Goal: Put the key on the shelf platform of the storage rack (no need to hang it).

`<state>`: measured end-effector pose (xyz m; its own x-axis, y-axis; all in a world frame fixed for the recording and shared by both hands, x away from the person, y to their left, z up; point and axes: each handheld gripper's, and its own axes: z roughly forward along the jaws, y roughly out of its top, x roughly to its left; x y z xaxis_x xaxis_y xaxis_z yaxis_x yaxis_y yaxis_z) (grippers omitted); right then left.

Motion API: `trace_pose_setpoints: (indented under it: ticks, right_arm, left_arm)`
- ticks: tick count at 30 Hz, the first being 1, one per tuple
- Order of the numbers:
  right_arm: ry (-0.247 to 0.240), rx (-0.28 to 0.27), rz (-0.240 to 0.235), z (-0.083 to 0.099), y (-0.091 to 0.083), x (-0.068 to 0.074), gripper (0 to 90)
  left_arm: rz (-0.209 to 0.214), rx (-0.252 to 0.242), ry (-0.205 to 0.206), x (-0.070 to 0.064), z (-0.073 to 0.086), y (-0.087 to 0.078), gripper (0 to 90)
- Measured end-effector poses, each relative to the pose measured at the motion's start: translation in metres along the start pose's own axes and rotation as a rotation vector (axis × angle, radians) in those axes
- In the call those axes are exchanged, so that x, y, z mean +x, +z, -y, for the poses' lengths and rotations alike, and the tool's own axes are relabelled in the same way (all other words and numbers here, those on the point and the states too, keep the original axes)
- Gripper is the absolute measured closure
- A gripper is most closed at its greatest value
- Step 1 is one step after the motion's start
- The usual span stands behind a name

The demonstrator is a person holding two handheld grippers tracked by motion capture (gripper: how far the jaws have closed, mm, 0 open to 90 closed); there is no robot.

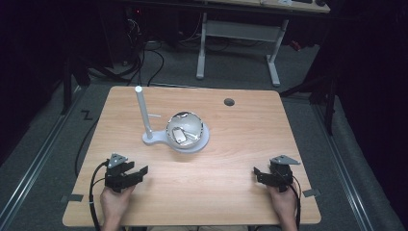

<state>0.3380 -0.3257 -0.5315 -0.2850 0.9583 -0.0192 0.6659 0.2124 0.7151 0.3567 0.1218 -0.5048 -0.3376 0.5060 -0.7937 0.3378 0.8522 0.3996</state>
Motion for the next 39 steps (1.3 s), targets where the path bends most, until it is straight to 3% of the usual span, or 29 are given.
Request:
trace_pose_setpoints:
  ticks: [6, 11, 13, 19, 24, 27, 29, 39]
  right_arm:
    - [0.0, 0.0, 0.0, 0.0, 0.0, 0.0, 23.3]
    - [0.0, 0.0, 0.0, 0.0, 0.0, 0.0, 23.3]
    - [0.0, 0.0, 0.0, 0.0, 0.0, 0.0, 23.3]
    - [0.0, 0.0, 0.0, 0.0, 0.0, 0.0, 23.3]
    - [0.0, 0.0, 0.0, 0.0, 0.0, 0.0, 23.3]
    - [0.0, 0.0, 0.0, 0.0, 0.0, 0.0, 23.3]
    - [0.0, 0.0, 0.0, 0.0, 0.0, 0.0, 23.3]
    - [0.0, 0.0, 0.0, 0.0, 0.0, 0.0, 23.3]
  left_arm:
    - [0.01, -0.005, 0.051, 0.002, 0.007, 0.006, 37.2]
    - [-0.005, -0.015, 0.045, 0.001, 0.011, 0.009, 37.2]
    - [0.008, -0.019, 0.075, 0.002, 0.013, 0.01, 37.2]
    - [-0.012, -0.024, 0.055, -0.001, 0.017, 0.013, 37.2]
    - [-0.013, -0.037, 0.067, -0.001, 0.02, 0.016, 37.2]
    - [-0.001, -0.035, 0.107, 0.001, 0.021, 0.017, 37.1]
    - [-0.015, -0.041, 0.081, 0.0, 0.023, 0.018, 37.2]
    - [-0.025, -0.053, 0.125, 0.002, 0.03, 0.024, 37.1]
